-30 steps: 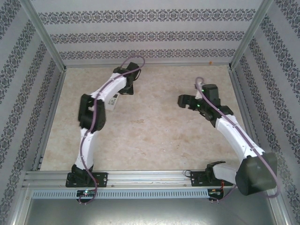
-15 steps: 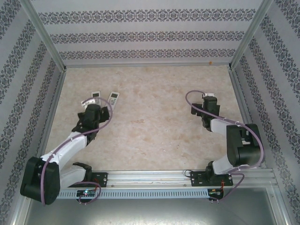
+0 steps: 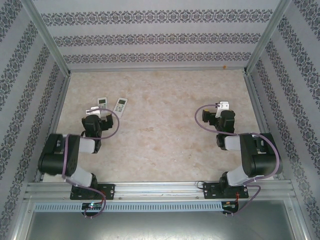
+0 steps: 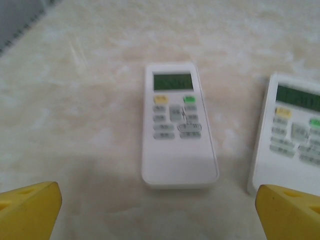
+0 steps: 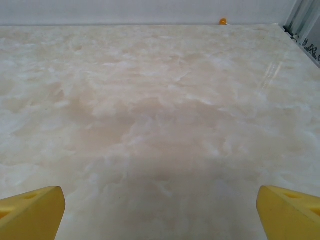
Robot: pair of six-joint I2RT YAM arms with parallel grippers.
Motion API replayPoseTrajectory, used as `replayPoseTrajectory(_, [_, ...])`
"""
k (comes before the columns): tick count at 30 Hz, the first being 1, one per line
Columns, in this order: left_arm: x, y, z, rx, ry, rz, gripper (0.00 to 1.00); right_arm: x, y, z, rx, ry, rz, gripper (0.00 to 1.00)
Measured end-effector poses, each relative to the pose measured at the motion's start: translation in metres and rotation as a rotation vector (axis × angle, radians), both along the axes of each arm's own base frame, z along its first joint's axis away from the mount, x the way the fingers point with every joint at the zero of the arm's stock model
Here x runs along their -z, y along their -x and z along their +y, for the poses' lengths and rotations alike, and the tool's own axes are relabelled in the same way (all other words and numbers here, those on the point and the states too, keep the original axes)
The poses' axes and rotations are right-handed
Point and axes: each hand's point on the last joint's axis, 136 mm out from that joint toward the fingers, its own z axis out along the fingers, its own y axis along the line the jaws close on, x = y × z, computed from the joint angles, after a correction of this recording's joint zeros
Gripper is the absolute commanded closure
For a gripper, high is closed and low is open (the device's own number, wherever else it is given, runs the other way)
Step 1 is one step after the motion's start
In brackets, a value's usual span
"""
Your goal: Load the batteries into the remote control
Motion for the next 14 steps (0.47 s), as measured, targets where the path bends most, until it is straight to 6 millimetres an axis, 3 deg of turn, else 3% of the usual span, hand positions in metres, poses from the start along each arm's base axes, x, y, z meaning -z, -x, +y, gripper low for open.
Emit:
replayPoseTrajectory(2, [0.004,0.001,-0.005,0.034,0.0,-0.003,0.0,-0.001,0.0,0.0,-0.002,0.003,-0.004,0.02])
replayPoseTrajectory(14, [-0.018,-0.014,-0.007,0.054,-0.024,-0.079,0.0,-0.004,-0.002,0.0,-0.005,0.01,-0.018,0.02])
